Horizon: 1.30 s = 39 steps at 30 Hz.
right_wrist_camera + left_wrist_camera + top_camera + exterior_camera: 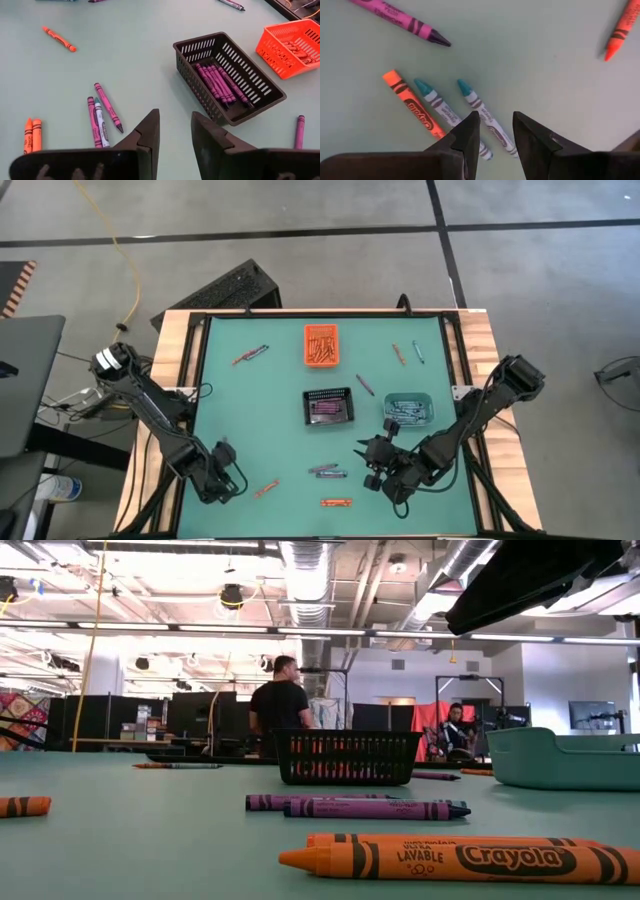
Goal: Sort crayons
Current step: Put the blue crayon into the green bin
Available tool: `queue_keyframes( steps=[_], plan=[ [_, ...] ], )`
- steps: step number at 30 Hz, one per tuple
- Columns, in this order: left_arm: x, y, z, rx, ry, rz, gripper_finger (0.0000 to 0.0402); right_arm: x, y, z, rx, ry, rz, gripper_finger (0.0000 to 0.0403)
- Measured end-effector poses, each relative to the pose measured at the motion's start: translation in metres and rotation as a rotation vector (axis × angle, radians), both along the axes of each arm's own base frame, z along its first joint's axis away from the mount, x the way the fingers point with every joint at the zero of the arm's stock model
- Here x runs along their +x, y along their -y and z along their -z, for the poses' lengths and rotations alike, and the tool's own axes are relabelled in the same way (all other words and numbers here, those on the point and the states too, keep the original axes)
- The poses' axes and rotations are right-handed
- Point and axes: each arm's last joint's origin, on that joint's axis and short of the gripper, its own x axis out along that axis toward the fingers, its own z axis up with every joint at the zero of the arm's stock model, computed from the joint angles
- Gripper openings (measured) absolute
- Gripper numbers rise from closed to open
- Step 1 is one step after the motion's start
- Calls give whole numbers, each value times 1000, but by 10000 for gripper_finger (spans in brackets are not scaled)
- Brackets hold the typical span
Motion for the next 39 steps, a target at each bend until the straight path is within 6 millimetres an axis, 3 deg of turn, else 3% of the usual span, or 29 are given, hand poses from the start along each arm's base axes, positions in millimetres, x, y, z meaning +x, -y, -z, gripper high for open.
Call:
queue_keyframes(
  steps=[15, 25, 32, 39],
  plan=[
    [-1, -1, 1, 23, -6, -36, 105, 0, 0, 0, 0, 0, 0, 107],
    [6, 10, 27, 52, -73, 36, 105, 0, 0, 0, 1, 0, -1, 107],
    [7, 6, 31, 74, -122, 30, 104, 0, 0, 0, 3, 2, -1, 107],
    [15, 3, 29, 84, -94, 72, 66, 0, 0, 0, 1, 0, 0, 107]
  ],
)
